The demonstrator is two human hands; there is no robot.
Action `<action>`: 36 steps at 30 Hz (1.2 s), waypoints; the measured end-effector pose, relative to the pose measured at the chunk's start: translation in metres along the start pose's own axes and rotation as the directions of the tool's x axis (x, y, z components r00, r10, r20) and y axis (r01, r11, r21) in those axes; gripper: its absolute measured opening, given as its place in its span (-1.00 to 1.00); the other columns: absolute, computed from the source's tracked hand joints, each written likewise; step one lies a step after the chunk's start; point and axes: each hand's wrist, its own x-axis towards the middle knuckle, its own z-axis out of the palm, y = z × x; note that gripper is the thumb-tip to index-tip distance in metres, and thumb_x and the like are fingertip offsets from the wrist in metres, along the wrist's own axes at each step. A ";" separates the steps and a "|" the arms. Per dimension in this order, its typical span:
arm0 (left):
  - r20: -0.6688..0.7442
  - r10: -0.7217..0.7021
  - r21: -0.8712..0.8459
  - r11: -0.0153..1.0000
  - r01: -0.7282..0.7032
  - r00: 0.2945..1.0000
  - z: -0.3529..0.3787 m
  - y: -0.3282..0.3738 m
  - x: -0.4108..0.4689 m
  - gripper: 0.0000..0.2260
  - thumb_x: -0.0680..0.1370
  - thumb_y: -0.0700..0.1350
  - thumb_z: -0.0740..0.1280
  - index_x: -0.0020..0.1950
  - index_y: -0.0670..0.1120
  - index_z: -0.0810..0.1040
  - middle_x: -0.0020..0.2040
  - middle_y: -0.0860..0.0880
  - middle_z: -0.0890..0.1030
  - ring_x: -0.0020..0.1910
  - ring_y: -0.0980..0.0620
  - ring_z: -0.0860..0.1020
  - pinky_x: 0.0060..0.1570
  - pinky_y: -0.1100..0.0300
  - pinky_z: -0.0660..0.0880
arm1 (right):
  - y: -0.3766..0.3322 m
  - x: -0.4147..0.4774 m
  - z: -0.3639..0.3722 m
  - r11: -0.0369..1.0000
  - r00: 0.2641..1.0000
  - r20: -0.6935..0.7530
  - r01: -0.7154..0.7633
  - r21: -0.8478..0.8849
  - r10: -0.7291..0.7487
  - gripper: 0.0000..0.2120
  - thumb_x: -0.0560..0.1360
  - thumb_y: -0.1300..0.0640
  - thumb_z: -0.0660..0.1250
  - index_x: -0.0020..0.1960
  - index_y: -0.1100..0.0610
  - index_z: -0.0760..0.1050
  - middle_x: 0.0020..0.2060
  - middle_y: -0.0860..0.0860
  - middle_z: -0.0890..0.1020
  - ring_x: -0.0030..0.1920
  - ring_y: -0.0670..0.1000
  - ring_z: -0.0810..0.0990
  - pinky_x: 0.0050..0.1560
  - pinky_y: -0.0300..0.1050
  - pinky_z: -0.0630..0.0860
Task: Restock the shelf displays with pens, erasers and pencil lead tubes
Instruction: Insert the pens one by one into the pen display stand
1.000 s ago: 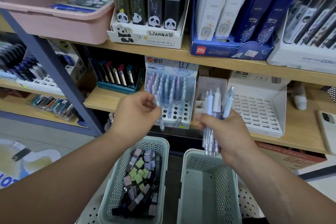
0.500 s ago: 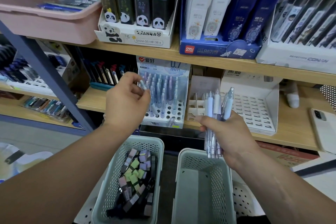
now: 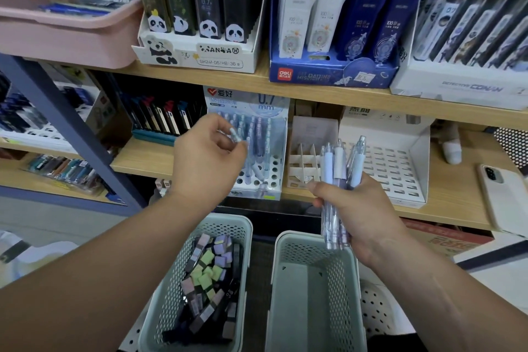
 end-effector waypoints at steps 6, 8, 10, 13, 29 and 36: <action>0.036 0.056 0.152 0.987 -0.061 0.998 0.023 -0.002 -0.005 -0.85 0.49 -0.17 0.46 -0.13 -0.07 0.49 -0.37 0.06 0.57 -0.34 0.12 0.57 -0.26 0.25 0.49 | 0.001 0.001 -0.004 1.000 1.000 0.008 -0.013 0.024 0.012 -0.68 0.39 0.18 0.59 0.06 0.22 0.59 -0.28 0.11 0.66 -0.28 0.04 0.68 -0.30 -0.13 0.53; 0.050 0.060 0.187 0.980 -0.069 0.997 0.029 -0.003 -0.005 -0.85 0.49 -0.19 0.45 -0.14 -0.08 0.48 -0.41 0.07 0.56 -0.35 0.12 0.56 -0.26 0.22 0.49 | 0.002 0.002 -0.006 0.999 1.000 0.016 -0.014 0.035 0.013 -0.68 0.38 0.18 0.59 0.07 0.23 0.59 -0.29 0.11 0.66 -0.27 0.06 0.68 -0.22 -0.07 0.54; 0.086 0.067 0.219 0.972 -0.084 0.994 0.033 -0.005 -0.006 -0.84 0.49 -0.21 0.44 -0.15 -0.09 0.45 -0.42 0.04 0.56 -0.37 0.08 0.56 -0.24 0.15 0.53 | 0.002 0.002 -0.007 0.999 0.999 0.031 -0.018 0.037 0.017 -0.67 0.38 0.17 0.59 0.08 0.22 0.58 -0.31 0.11 0.67 -0.23 0.09 0.68 -0.15 -0.04 0.56; 0.121 0.104 0.285 0.949 -0.135 0.987 0.039 -0.008 -0.006 -0.81 0.49 -0.21 0.41 -0.18 -0.07 0.40 -0.42 0.00 0.56 -0.39 0.00 0.55 -0.24 0.04 0.55 | -0.002 0.000 -0.009 0.998 0.997 0.064 -0.032 0.051 0.029 -0.67 0.38 0.17 0.59 0.09 0.22 0.59 -0.31 0.11 0.67 -0.23 0.08 0.67 -0.15 -0.05 0.57; 0.104 0.091 0.468 0.874 -0.130 0.990 0.054 -0.006 -0.005 -0.81 0.52 0.01 0.42 -0.05 -0.05 0.47 -0.33 -0.01 0.56 -0.27 -0.13 0.57 -0.31 0.13 0.42 | -0.008 -0.010 -0.013 0.999 0.974 0.225 -0.027 0.046 0.016 -0.73 0.38 0.18 0.58 0.04 0.18 0.62 -0.24 0.11 0.69 -0.28 -0.02 0.65 -0.14 -0.09 0.53; 0.228 0.052 0.005 0.999 -0.054 0.972 0.036 0.024 -0.028 -0.72 0.57 -0.04 0.40 -0.28 -0.12 0.46 -0.46 -0.09 0.47 -0.48 0.05 0.43 -0.44 0.09 0.41 | -0.008 -0.013 -0.003 0.999 0.947 0.322 -0.007 0.036 -0.005 -0.86 0.44 0.28 0.50 -0.04 0.15 0.60 -0.33 0.06 0.64 -0.30 0.00 0.60 -0.19 -0.14 0.54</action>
